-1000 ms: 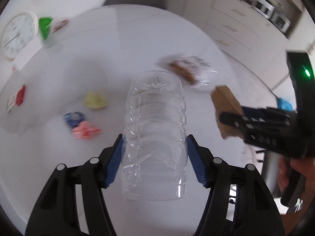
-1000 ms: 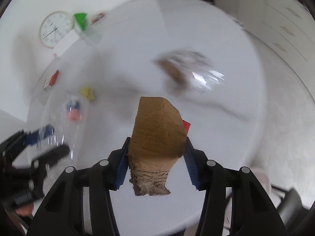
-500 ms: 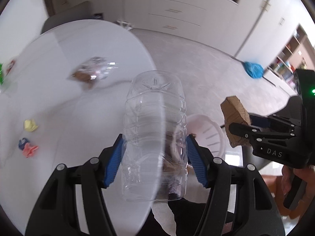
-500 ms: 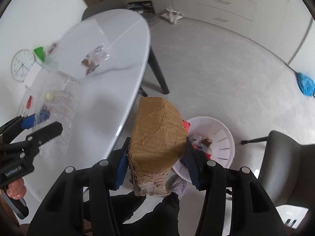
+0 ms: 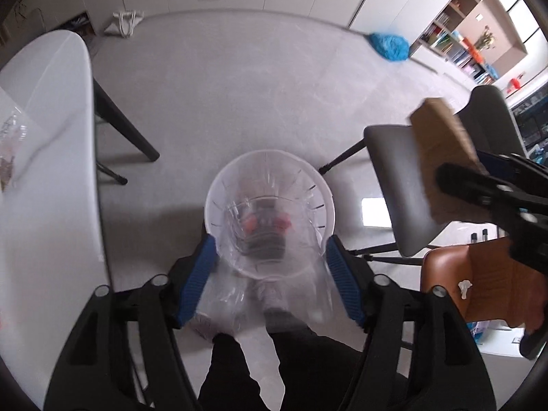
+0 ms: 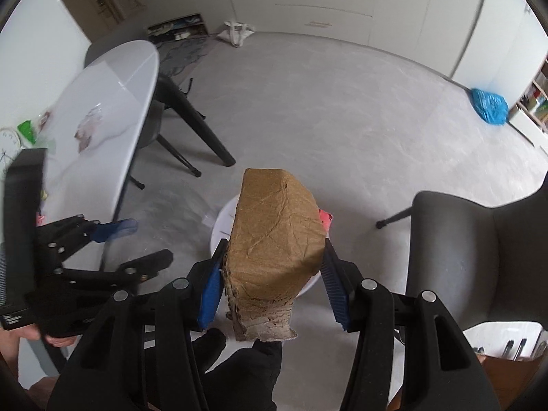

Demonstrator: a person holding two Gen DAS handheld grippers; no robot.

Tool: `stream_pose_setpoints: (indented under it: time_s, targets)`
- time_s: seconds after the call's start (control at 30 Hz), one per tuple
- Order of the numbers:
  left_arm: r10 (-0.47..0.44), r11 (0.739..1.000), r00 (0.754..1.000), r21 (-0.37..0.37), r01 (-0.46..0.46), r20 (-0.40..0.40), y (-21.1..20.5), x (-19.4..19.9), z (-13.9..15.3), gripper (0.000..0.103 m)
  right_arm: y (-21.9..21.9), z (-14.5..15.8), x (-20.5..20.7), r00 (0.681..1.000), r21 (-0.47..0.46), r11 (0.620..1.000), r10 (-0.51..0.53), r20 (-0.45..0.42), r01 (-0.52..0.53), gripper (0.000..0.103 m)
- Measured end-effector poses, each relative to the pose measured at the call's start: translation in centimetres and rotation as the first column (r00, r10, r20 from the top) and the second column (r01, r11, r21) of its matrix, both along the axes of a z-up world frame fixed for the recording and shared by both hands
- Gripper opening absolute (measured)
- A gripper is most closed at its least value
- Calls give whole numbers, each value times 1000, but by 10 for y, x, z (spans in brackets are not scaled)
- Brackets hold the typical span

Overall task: Collect trash
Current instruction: 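Carry the bottle and brown bag over the wastebasket and open both tools, then grasp the blue crumpled cloth with the left tool while the right tool grasps yellow crumpled paper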

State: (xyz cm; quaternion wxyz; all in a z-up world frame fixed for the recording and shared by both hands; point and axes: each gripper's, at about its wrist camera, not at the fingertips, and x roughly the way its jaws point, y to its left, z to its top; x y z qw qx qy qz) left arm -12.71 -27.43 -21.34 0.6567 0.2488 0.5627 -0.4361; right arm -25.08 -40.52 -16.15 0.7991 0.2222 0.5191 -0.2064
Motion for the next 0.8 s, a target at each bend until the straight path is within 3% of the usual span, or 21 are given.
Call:
stream_pose_setpoints:
  time_s: [0.1, 0.17, 0.47, 0.57, 0.63, 0.8]
  targets:
    - [30, 1000, 999, -4, -30, 12, -6, -2, 2, 75, -10, -5, -6, 1000, 11, 1000, -8, -1, 8, 54]
    - [43, 999, 999, -10, -43, 21, -3, -3, 8, 86, -13, -7, -4, 1000, 20, 1000, -7, 2, 7, 54]
    - [213, 975, 975, -85, -207, 66, 34, 15, 60, 95, -6, -23, 19, 997, 56, 996, 74, 3, -75, 54]
    - [254, 964, 963, -104, -245, 91, 45, 19, 73, 95, 2, -31, 31, 995, 54, 993, 103, -9, -103, 67]
    - [274, 958, 955, -121, -260, 113, 56, 21, 79, 95, 7, -37, 39, 993, 48, 993, 113, -32, -111, 89]
    - [325, 942, 939, -132, -310, 116, 78, 30, 87, 95, 22, -42, 54, 992, 29, 995, 98, -75, -96, 96]
